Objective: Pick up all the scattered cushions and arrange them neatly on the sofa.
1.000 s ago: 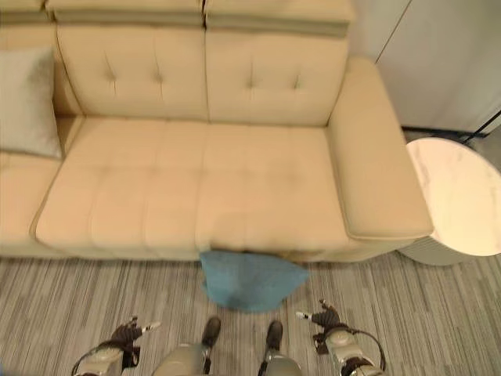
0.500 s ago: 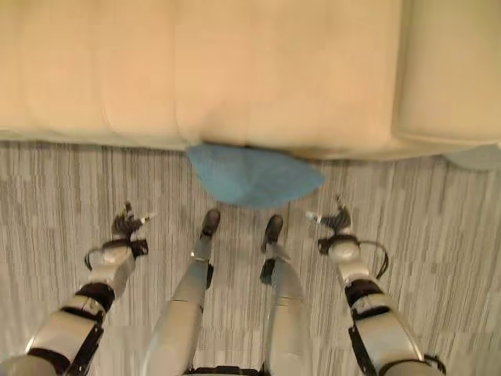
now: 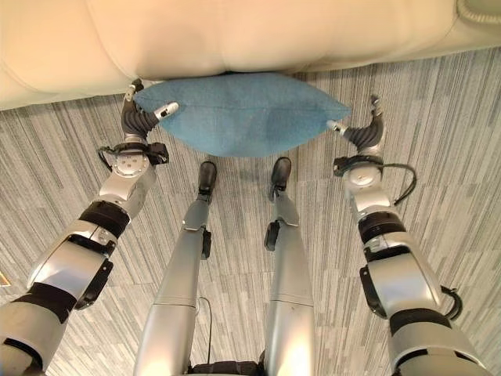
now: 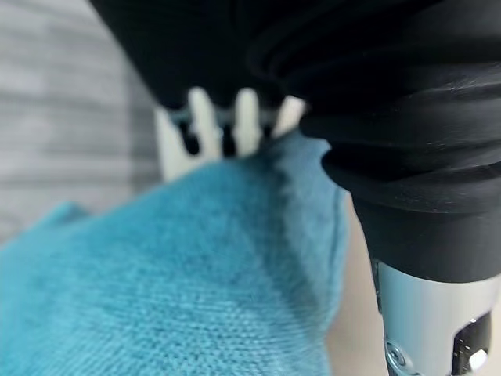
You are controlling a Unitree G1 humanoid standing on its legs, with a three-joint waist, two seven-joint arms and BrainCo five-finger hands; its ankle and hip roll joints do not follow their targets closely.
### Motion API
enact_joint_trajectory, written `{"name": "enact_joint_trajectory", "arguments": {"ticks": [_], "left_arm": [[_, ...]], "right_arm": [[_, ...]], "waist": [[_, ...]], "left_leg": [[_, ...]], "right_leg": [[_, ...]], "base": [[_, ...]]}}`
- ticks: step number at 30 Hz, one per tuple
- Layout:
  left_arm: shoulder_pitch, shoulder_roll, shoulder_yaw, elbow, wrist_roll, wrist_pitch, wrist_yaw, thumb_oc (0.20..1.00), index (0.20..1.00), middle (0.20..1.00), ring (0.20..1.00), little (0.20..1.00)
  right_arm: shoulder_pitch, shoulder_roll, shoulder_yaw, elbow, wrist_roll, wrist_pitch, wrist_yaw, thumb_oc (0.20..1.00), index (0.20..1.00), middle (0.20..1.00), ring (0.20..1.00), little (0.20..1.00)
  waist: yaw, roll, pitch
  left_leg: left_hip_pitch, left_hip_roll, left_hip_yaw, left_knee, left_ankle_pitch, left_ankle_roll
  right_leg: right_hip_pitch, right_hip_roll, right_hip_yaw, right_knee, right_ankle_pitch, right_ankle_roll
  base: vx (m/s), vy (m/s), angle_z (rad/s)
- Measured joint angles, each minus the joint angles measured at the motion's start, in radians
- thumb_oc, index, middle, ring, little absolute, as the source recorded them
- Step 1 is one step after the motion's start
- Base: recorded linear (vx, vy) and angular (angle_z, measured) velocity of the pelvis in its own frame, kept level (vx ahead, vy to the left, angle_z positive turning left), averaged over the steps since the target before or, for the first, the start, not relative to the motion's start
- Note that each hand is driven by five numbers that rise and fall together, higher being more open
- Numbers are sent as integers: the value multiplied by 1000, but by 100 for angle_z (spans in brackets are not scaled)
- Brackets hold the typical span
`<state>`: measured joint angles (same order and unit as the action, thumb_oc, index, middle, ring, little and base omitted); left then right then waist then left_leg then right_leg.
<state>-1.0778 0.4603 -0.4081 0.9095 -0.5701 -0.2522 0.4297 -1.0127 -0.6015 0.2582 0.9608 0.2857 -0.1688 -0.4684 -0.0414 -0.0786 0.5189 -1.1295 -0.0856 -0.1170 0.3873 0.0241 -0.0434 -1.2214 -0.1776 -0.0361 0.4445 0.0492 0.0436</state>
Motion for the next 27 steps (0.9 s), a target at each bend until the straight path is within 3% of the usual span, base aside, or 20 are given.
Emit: {"name": "enact_joint_trajectory", "arguments": {"ticks": [7, 15, 17, 27], "left_arm": [[14, -24, 4, -18, -1, 2, 10, 1000, 1000, 1000, 1000, 1000], [34, -34, 17, -45, -1, 1, 14, 1000, 1000, 1000, 1000, 1000], [26, -19, 19, -65, 1, -1, 19, 1000, 1000, 1000, 1000, 1000], [46, -16, 32, -101, 14, -4, 63, 1000, 1000, 1000, 1000, 1000]], "right_arm": [[-48, -18, 65, -17, 20, -13, -3, 1000, 1000, 1000, 1000, 1000], [-27, 36, 76, -91, 22, -16, -7, 1000, 1000, 1000, 1000, 1000], [20, 54, 81, -222, 2, -19, -16, 1000, 1000, 1000, 1000, 1000], [255, 32, -35, -474, -87, -58, -44, 1000, 1000, 1000, 1000, 1000]], "waist": [[-7, -1, 1], [-10, -4, -3], [-18, -13, -9], [-58, -32, -20]], "left_leg": [[-53, 0, 25, 18, -3, 0], [-76, 5, 32, 8, -1, 1], [-77, 14, 36, -48, 26, -1], [-70, 16, 38, -50, 29, 2]], "right_leg": [[-67, 6, 32, 20, 7, 1], [-90, 14, 42, -4, 18, 6], [-90, 23, 40, -63, 56, 3], [-71, 27, 37, -95, 71, 12]], "base": [[24, -2, -5], [0, -9, -3], [-40, -2, -10], [-2, 5, -2]]}}
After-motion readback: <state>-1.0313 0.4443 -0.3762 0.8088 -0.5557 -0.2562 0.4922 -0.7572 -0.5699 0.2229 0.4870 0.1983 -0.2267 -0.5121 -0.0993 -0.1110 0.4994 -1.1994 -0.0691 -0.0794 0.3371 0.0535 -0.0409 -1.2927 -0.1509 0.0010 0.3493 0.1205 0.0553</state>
